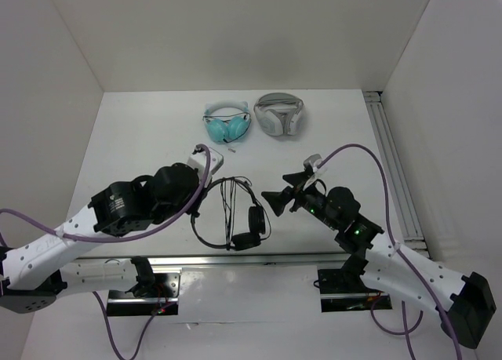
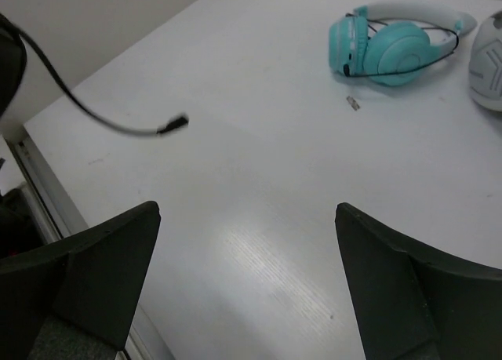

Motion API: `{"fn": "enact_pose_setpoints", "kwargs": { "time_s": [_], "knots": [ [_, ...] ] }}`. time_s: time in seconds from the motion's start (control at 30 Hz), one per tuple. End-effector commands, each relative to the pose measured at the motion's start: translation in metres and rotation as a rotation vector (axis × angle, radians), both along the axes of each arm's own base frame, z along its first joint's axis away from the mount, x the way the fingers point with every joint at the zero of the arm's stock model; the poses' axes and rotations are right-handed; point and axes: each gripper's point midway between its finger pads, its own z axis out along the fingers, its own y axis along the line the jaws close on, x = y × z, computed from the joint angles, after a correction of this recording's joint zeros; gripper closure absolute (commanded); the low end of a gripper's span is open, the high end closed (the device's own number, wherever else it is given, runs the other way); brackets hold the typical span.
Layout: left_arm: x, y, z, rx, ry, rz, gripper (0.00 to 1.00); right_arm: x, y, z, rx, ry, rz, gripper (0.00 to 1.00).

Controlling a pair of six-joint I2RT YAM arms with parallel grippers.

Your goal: Wrap the headphones

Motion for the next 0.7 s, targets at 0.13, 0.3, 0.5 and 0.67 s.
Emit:
{"fn": "enact_pose_setpoints", "kwargs": {
  "time_s": [0.13,0.3,0.5,0.67],
  "knots": [
    [0.026,-0.015,0.026,-0.122,-0.101,0.115,1.00,-0.012,-0.010,0.016,-0.013,-0.008,0.016,0.00],
    [0.034,-0.017,-0.002,-0.087,-0.092,0.166,1.00,0.003,-0.052,0.024,0.068,0.040,-0.238,0.00],
    [0.043,-0.027,-0.026,-0.107,-0.090,0.215,1.00,0.007,-0.098,0.052,0.198,0.051,-0.459,0.00],
    [0.045,-0.036,-0.049,-0.141,-0.066,0.232,1.00,-0.002,-0.108,0.066,0.238,0.049,-0.466,0.00]
  ]
}}
